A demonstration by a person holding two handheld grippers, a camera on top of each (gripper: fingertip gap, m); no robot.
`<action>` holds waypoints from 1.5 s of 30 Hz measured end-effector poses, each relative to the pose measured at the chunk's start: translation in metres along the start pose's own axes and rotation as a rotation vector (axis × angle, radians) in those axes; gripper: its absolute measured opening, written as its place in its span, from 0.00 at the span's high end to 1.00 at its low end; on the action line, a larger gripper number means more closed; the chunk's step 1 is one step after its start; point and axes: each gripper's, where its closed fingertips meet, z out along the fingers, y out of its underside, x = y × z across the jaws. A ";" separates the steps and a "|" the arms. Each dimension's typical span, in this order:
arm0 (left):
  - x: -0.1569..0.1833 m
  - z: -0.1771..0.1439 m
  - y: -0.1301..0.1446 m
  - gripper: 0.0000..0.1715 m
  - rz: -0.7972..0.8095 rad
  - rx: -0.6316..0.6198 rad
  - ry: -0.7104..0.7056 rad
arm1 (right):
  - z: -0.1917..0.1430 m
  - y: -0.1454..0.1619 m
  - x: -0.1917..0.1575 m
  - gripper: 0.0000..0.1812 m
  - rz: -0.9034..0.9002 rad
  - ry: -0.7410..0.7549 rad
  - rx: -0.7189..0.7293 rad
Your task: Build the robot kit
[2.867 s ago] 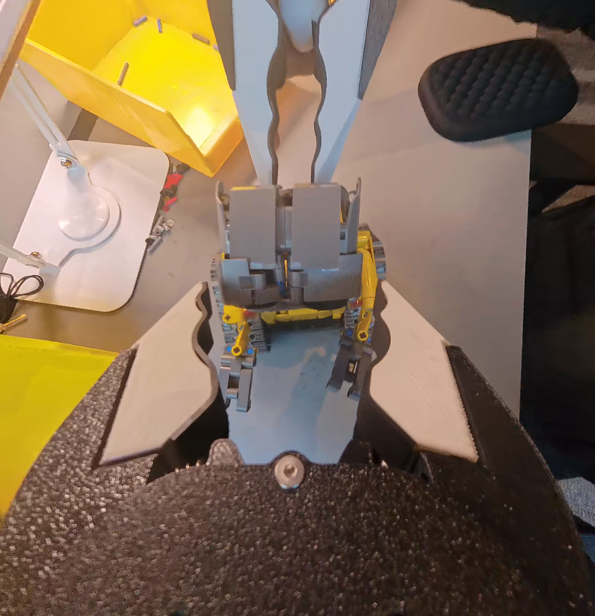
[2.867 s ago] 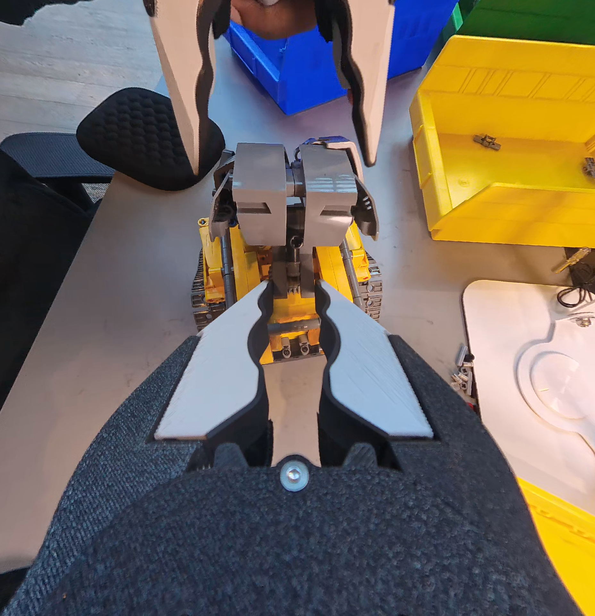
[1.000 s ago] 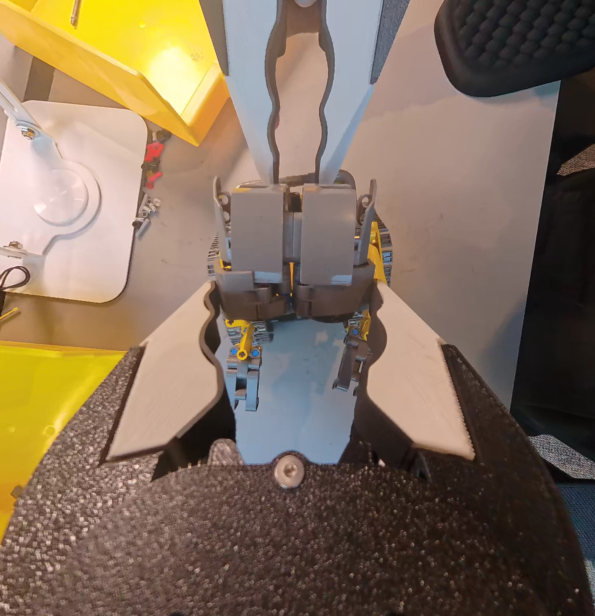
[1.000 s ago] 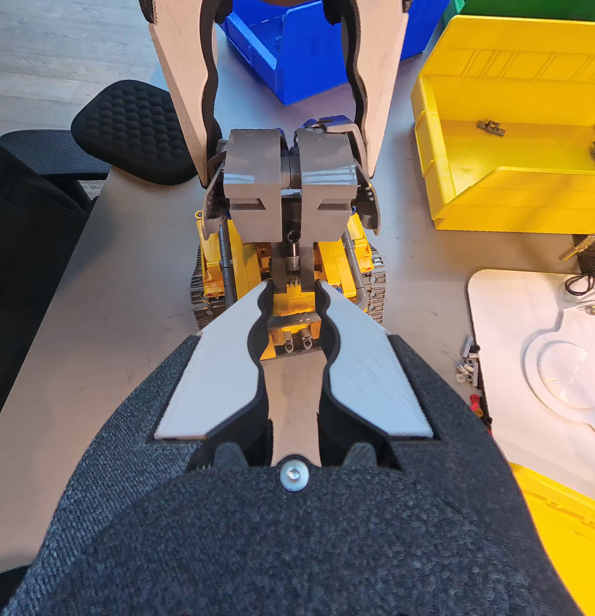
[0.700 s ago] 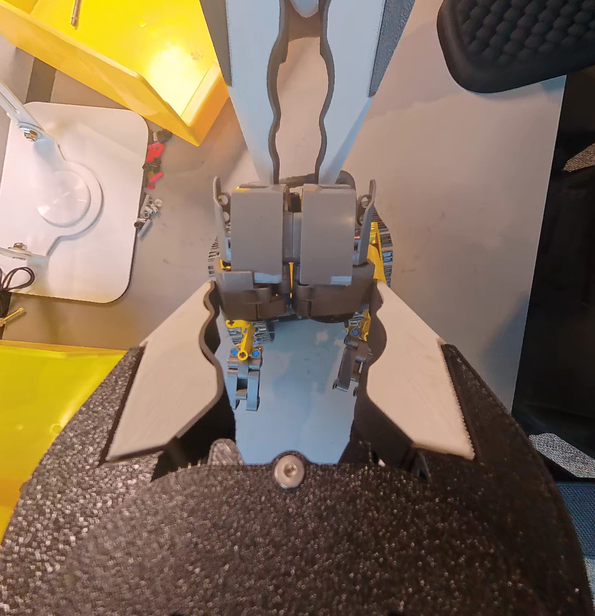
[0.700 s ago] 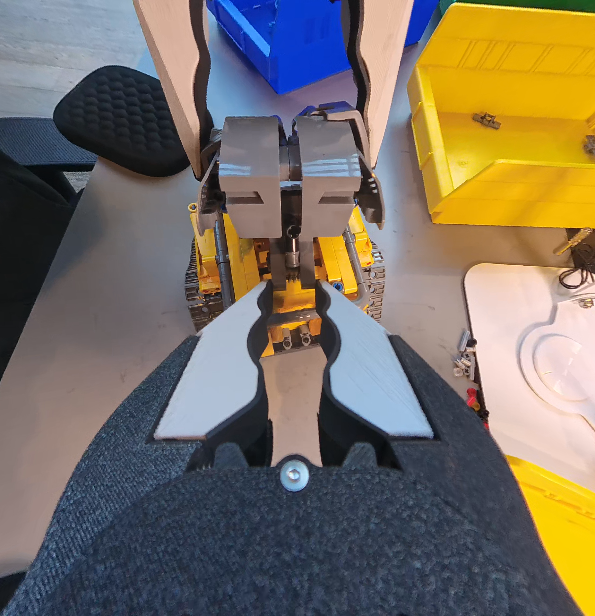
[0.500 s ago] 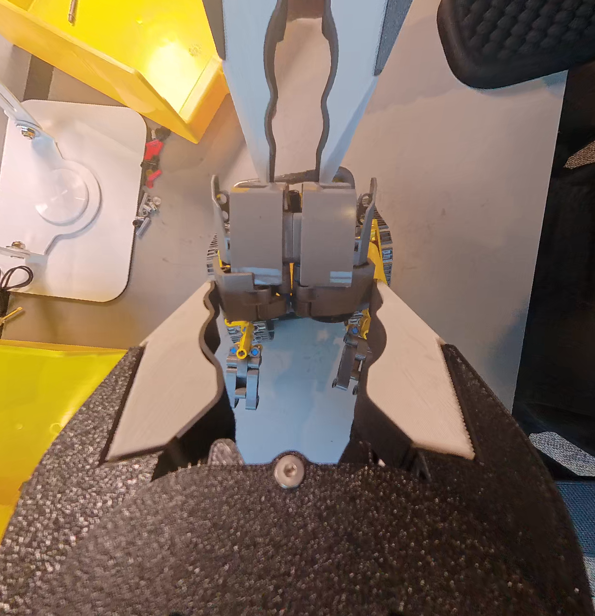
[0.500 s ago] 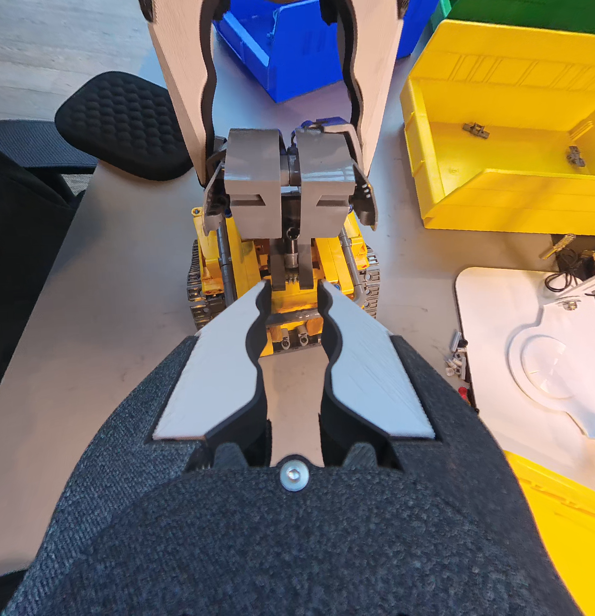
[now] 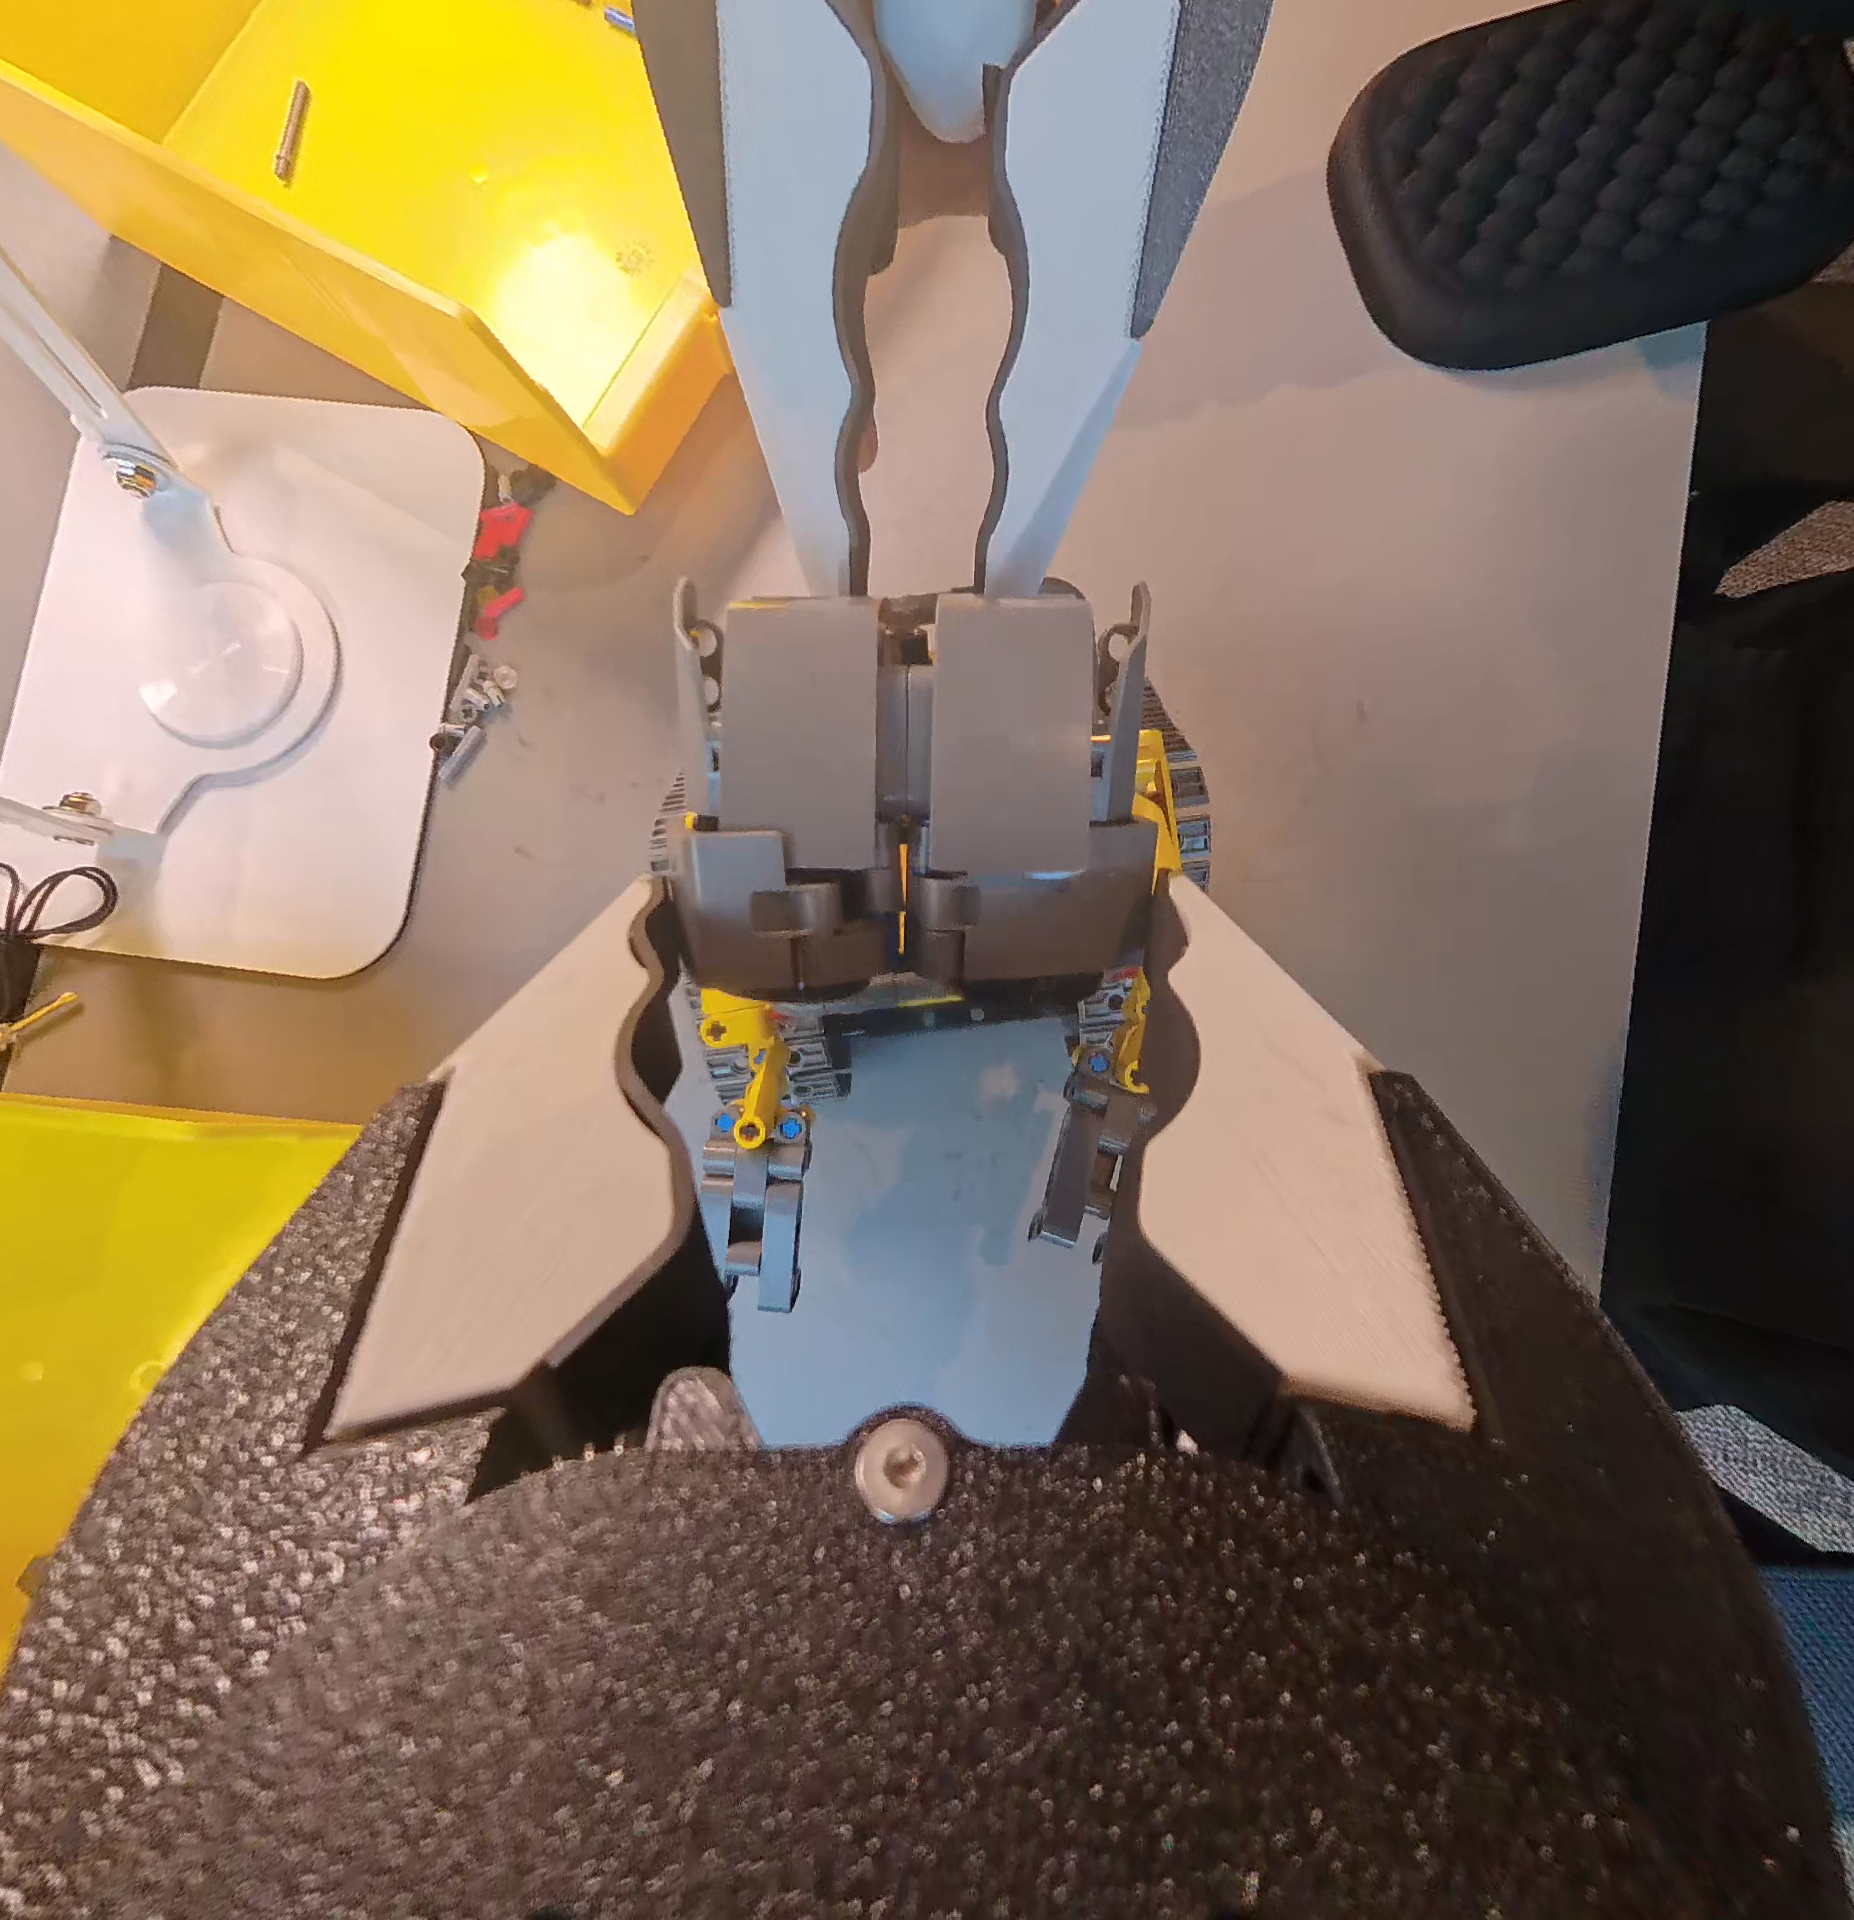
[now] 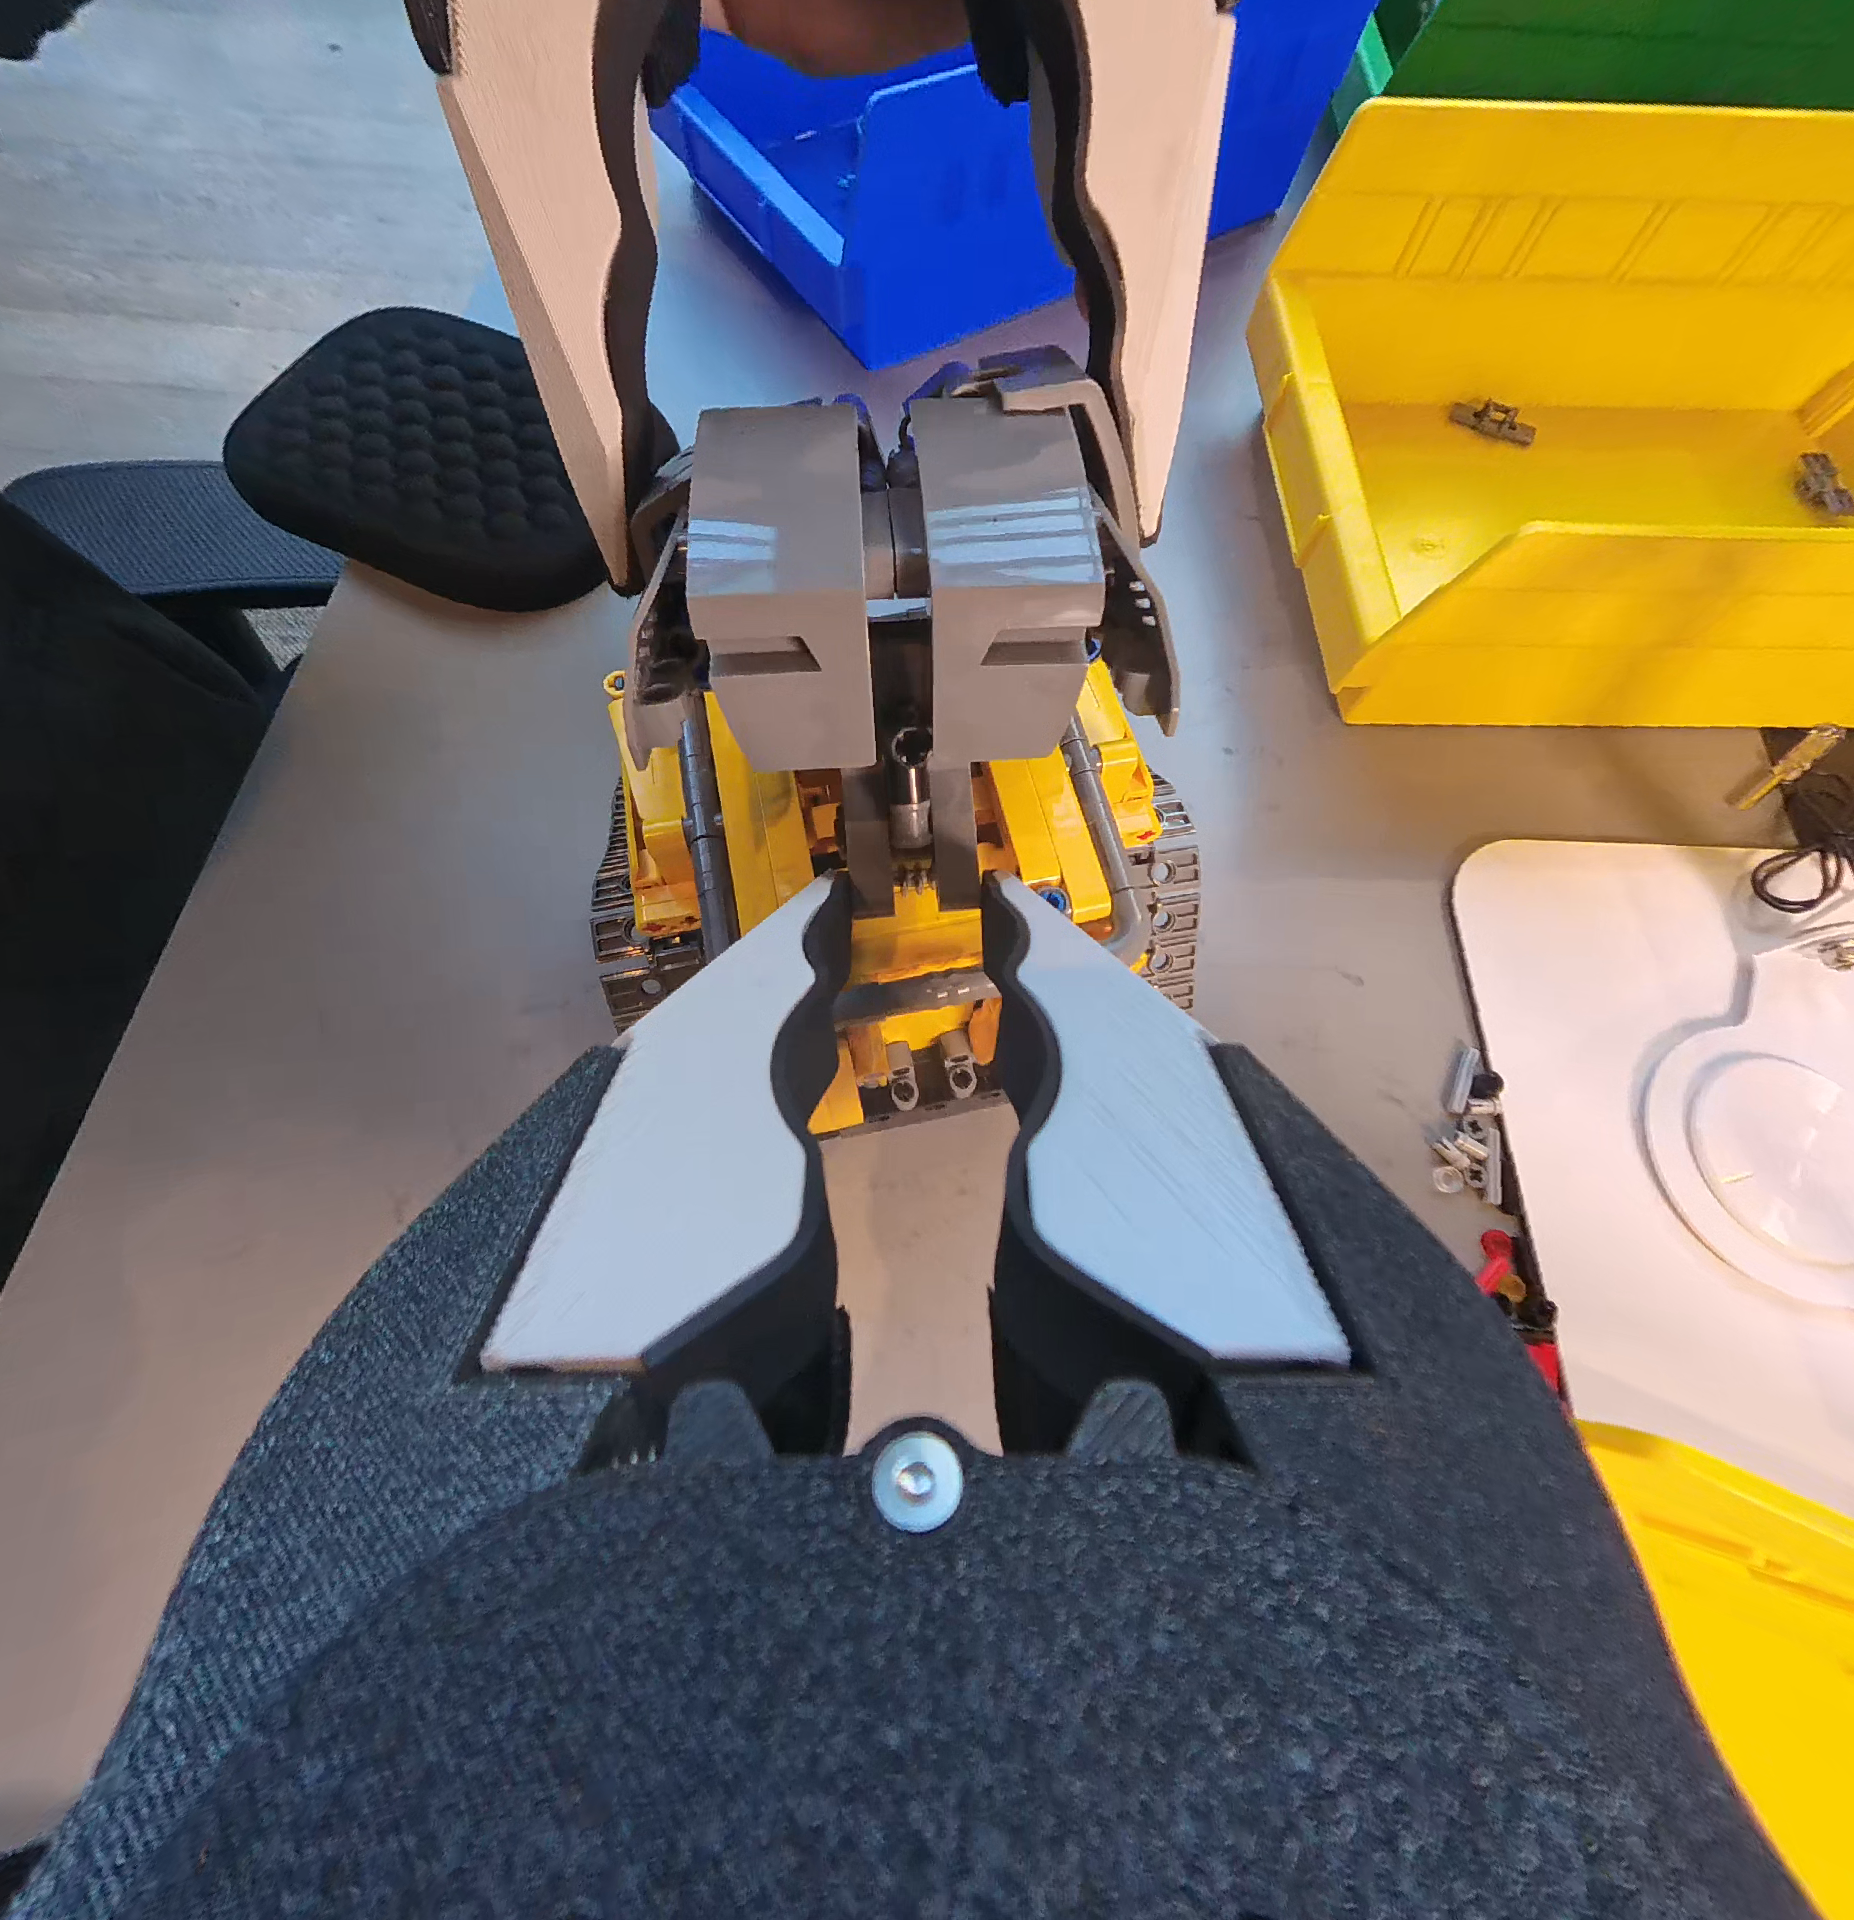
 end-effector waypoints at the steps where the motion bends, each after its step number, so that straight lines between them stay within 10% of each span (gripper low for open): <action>1: 0.000 0.000 0.000 0.48 -0.002 0.006 0.001 | 0.000 0.000 0.000 0.86 0.002 -0.003 0.006; 45: -0.001 0.004 0.002 0.47 -0.091 0.281 -0.011 | -0.020 0.003 0.007 0.81 0.014 -0.012 0.212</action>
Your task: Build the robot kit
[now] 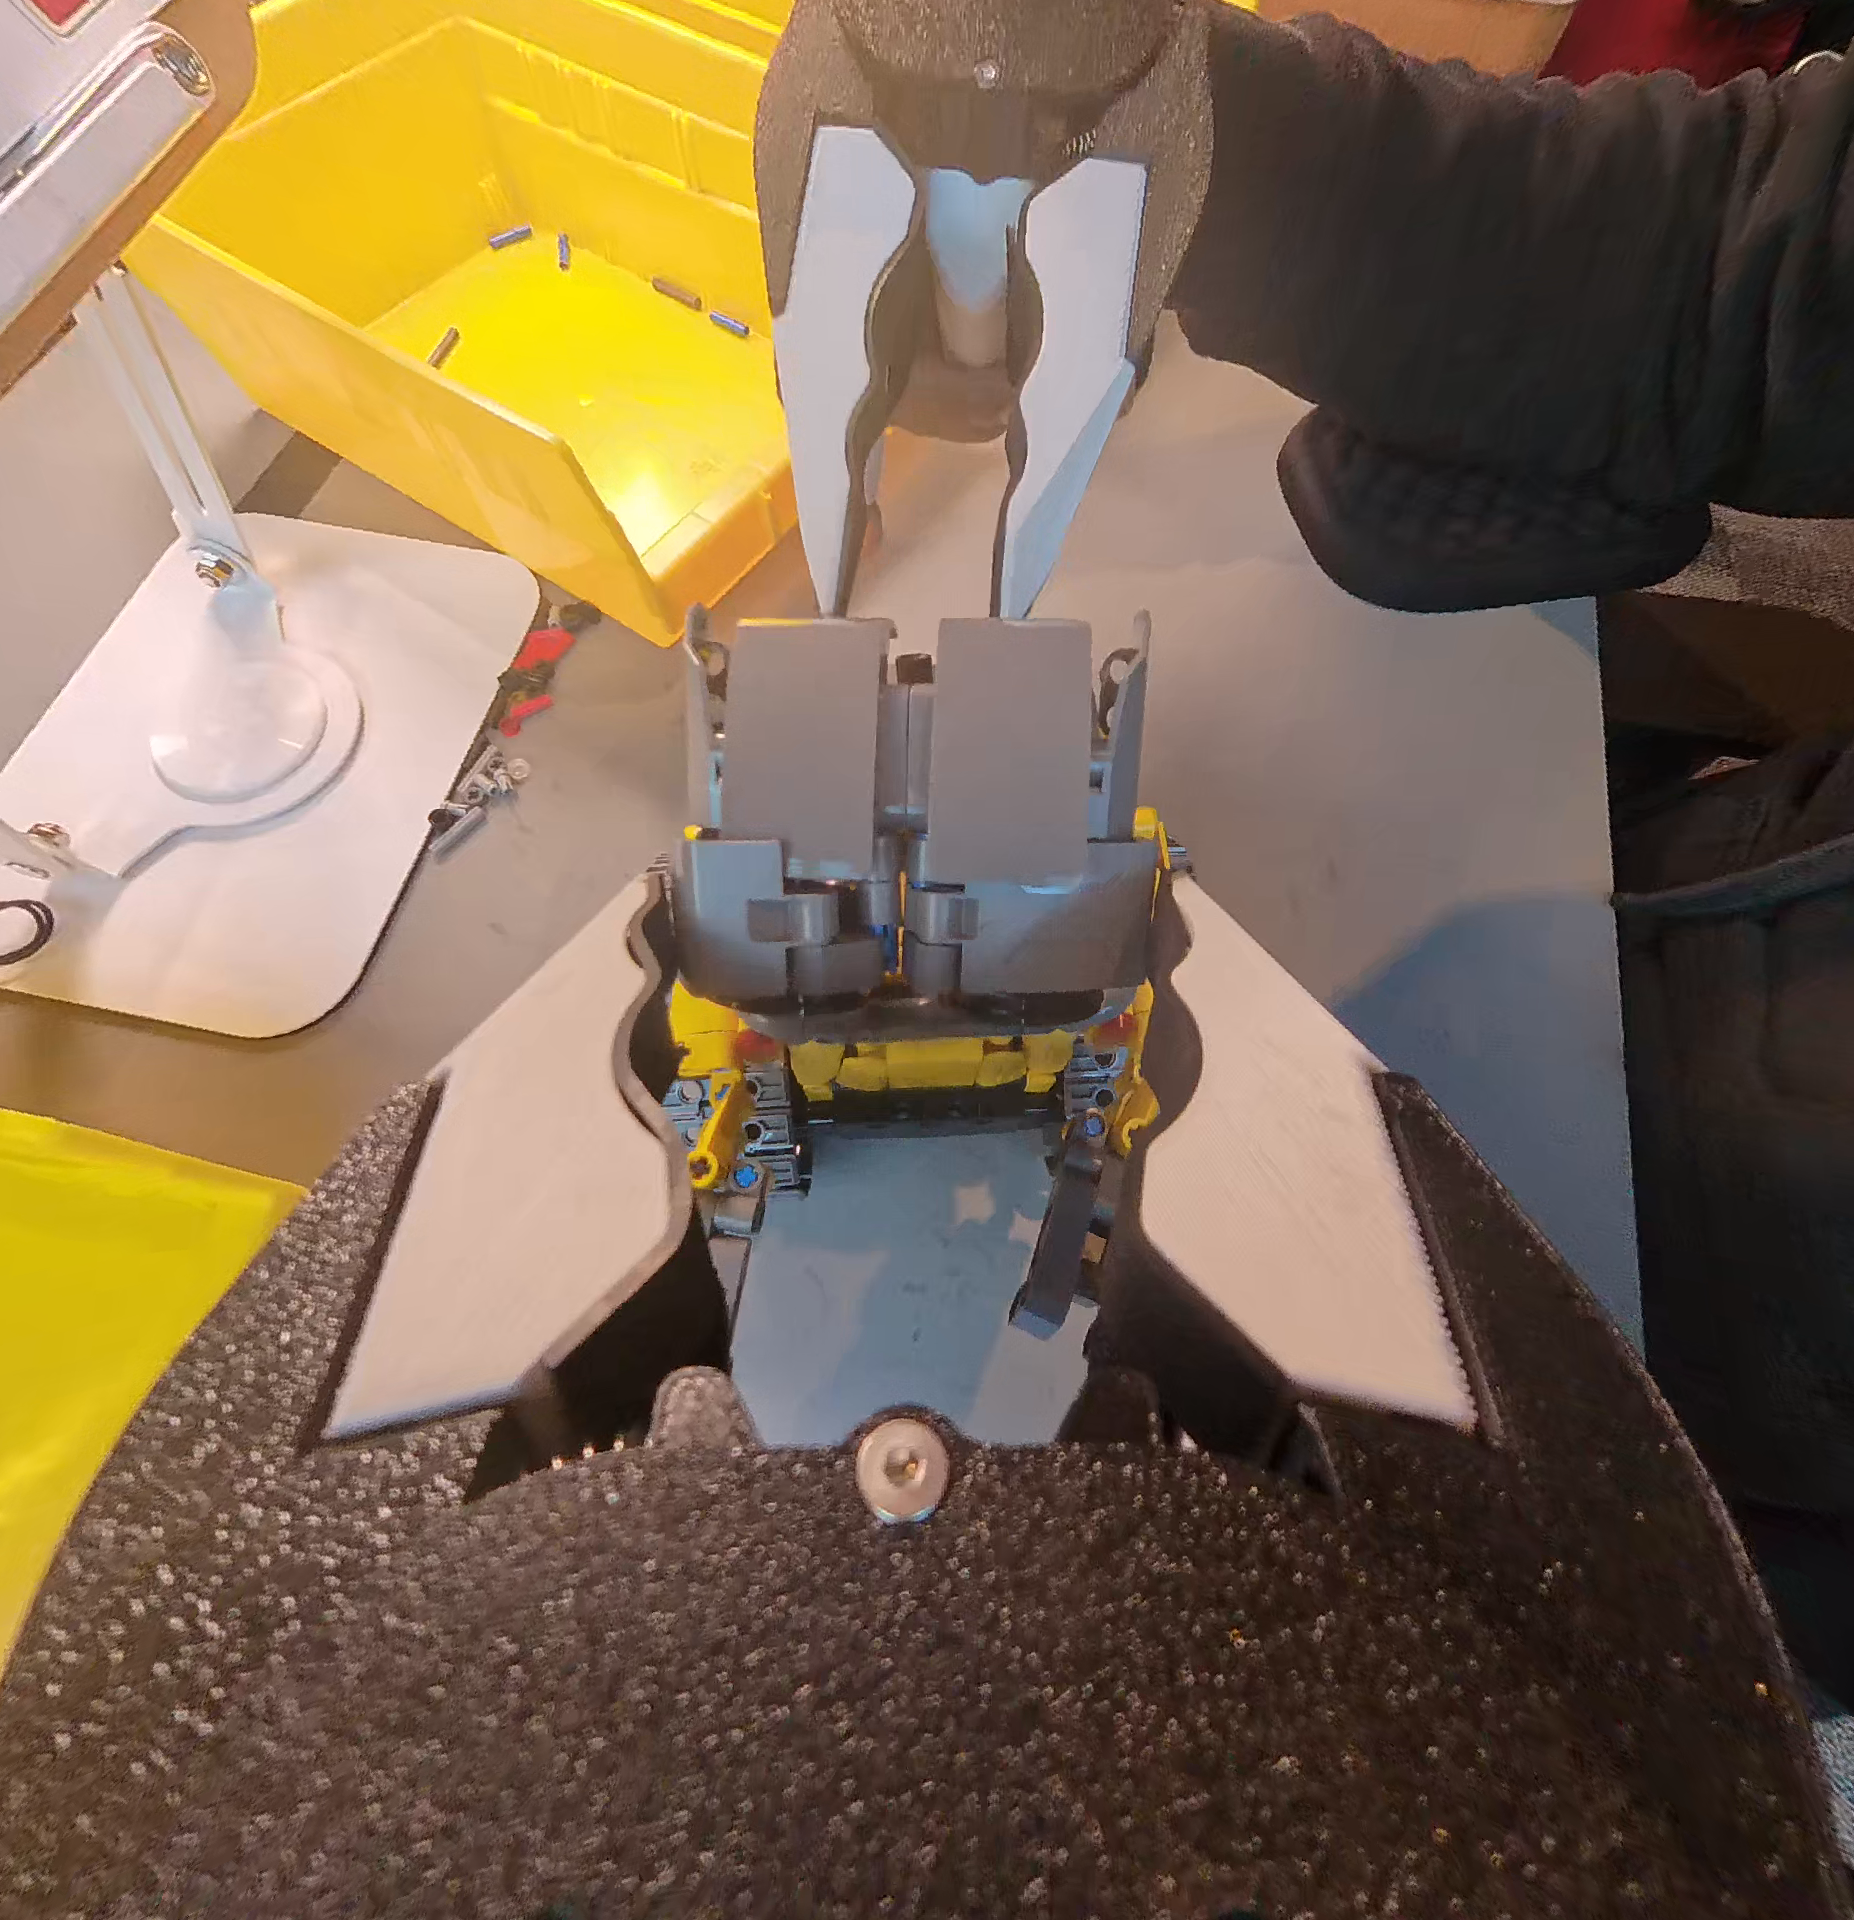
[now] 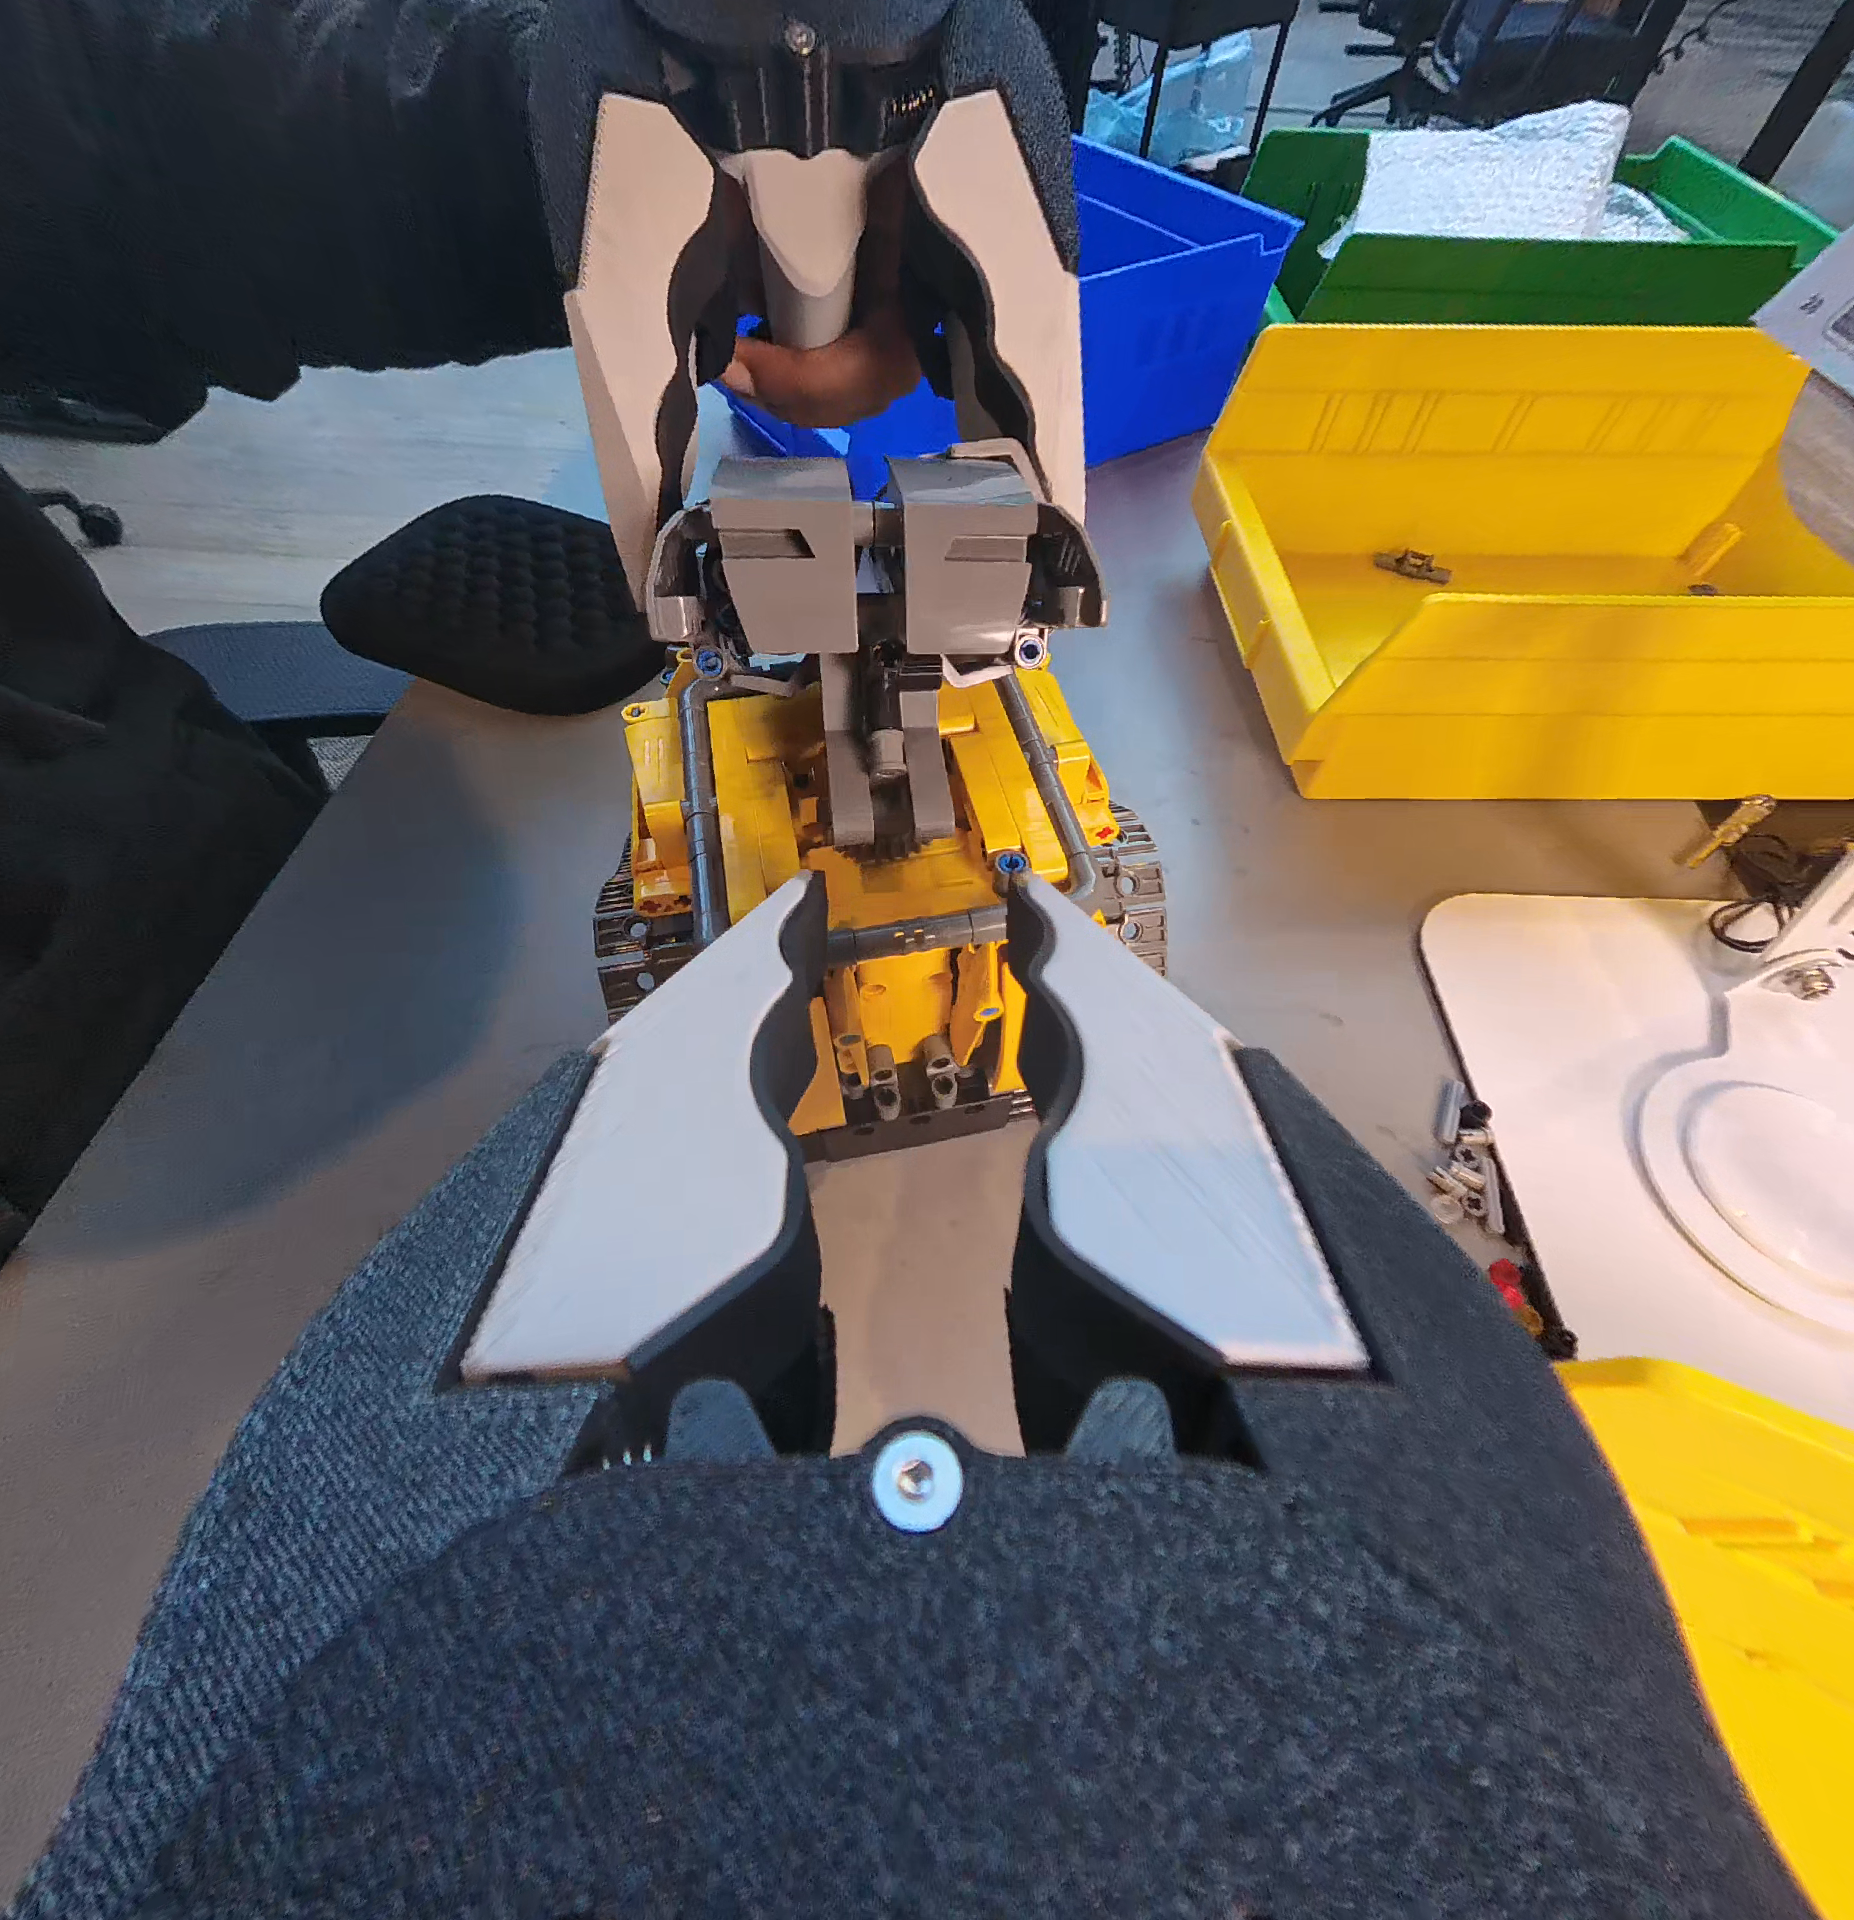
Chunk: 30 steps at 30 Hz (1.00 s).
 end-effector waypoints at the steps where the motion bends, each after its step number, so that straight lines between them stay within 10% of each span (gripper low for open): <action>1: 0.000 0.000 0.000 0.47 0.000 0.009 -0.003 | -0.001 0.000 0.000 0.81 0.000 0.003 0.004; 18: 0.001 0.000 -0.001 0.47 -0.018 0.133 -0.026 | -0.005 0.009 0.006 0.79 0.029 0.014 0.016; 30: 0.001 -0.001 0.001 0.47 -0.007 0.180 -0.025 | -0.015 0.052 0.066 0.81 0.090 0.323 -0.172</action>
